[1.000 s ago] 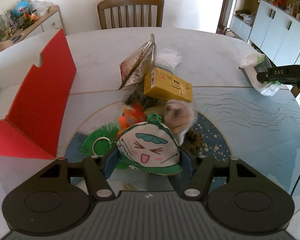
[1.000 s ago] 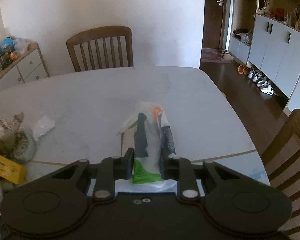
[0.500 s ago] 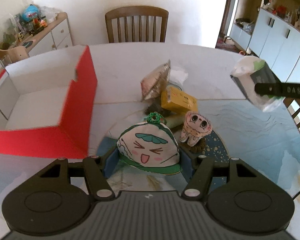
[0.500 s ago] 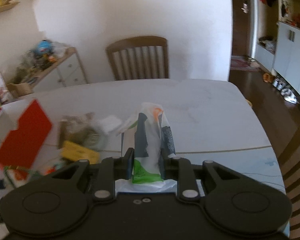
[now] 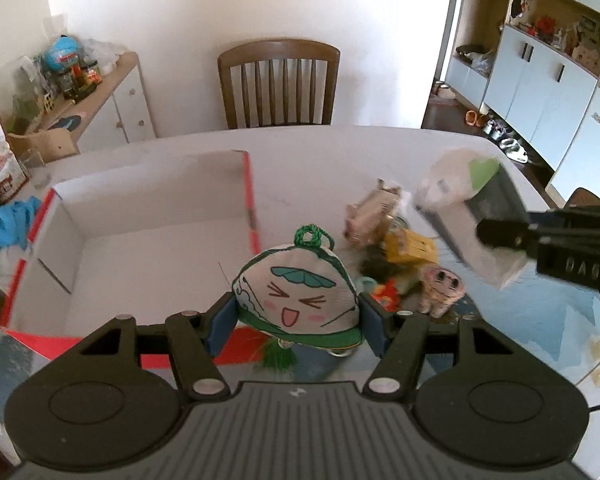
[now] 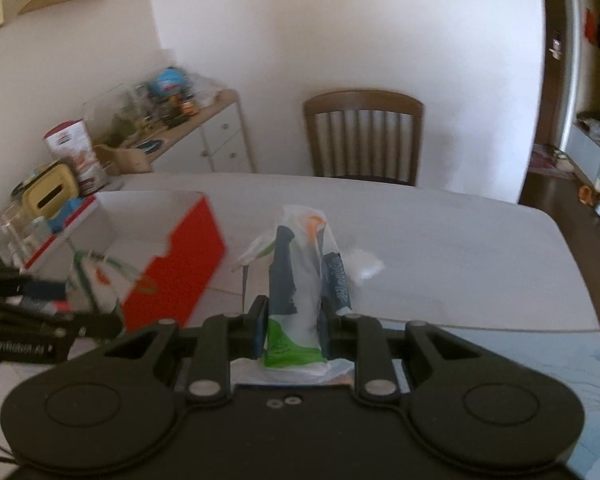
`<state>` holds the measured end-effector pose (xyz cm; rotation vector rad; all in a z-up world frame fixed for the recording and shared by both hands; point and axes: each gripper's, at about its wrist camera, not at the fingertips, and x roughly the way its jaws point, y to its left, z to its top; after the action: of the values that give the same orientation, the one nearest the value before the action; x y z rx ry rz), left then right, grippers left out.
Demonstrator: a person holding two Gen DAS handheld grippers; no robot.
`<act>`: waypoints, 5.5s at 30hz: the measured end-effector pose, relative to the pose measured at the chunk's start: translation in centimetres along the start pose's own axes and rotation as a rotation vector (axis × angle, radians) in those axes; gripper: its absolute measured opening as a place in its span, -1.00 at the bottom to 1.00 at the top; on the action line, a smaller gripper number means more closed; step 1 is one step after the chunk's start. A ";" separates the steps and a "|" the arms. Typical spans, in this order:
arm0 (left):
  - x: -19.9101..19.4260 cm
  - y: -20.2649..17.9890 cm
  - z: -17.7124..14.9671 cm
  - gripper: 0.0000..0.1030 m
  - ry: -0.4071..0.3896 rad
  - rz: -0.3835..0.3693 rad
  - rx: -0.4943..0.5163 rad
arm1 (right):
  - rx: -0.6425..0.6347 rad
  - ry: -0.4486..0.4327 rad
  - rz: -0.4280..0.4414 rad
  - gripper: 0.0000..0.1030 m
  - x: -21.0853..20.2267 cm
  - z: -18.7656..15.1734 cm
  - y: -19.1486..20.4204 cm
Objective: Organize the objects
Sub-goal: 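Carry the plush keychain and white bag over the red box with both grippers, then open both grippers to drop the plush keychain and white bag into the box, then move both grippers back to the pile of items on the table, then grasp the red plush toy with the left gripper while the right grasps the pink skull plush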
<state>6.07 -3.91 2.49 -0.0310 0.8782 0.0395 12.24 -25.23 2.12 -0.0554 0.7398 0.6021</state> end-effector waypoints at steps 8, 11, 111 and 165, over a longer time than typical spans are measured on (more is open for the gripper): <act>-0.8 6.8 2.0 0.26 -0.004 0.013 -0.021 | -0.041 0.001 0.060 -0.54 2.1 2.3 7.2; -0.9 9.2 2.5 0.26 -0.013 0.036 -0.014 | -0.058 -0.003 0.074 -0.54 3.0 3.1 9.6; -0.3 5.3 -0.1 0.99 -0.003 -0.041 0.005 | -0.006 -0.039 0.065 0.75 -0.6 -0.9 8.5; 12.5 -10.5 -4.8 0.38 -0.084 0.002 0.182 | 0.078 0.237 0.057 0.28 8.4 -5.1 -6.9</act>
<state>10.83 -14.38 -10.10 0.1412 0.7948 -0.0369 17.62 -28.12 -8.17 -0.0342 0.9969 0.6273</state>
